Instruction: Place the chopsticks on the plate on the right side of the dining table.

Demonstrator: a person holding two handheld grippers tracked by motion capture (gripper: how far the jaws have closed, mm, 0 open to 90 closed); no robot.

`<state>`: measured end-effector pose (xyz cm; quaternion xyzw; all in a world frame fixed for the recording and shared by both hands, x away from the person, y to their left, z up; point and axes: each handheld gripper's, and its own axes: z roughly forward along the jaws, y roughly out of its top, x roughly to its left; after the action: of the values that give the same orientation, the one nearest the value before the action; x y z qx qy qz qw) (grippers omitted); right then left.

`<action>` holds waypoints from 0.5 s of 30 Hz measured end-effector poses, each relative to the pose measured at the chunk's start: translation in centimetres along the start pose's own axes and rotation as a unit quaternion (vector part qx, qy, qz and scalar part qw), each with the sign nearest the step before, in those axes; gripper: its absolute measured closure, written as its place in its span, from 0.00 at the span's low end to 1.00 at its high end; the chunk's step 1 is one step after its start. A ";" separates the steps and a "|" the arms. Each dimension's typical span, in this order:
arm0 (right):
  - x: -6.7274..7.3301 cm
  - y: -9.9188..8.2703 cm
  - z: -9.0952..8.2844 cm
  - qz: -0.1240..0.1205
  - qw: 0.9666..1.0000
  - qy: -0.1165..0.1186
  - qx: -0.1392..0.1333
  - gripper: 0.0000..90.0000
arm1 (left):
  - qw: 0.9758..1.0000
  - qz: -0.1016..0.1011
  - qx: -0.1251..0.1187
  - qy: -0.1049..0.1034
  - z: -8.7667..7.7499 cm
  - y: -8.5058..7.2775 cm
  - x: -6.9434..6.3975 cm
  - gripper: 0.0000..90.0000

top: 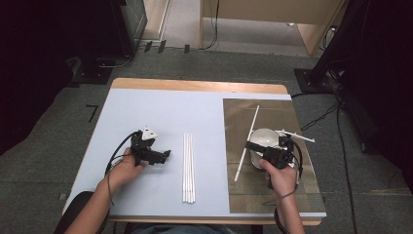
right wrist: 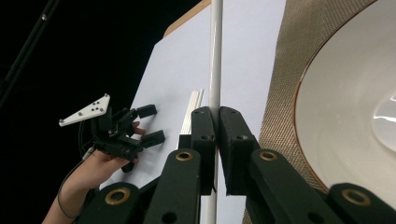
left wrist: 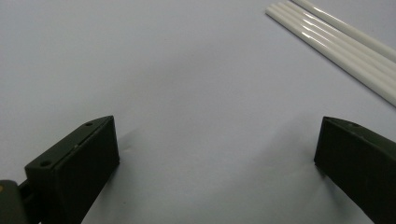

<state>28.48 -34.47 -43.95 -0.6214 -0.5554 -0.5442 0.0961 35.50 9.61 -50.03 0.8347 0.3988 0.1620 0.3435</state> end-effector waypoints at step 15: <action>-0.9 0.8 -2.4 0.007 1.000 -0.018 -0.012 0.96 | 1.000 0.000 0.000 0.000 0.0 0.0 0.0 0.00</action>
<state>27.94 -37.07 -43.33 -0.6359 -0.5459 -0.5393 0.0824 35.50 9.60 -50.03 0.8346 0.3988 0.1623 0.3437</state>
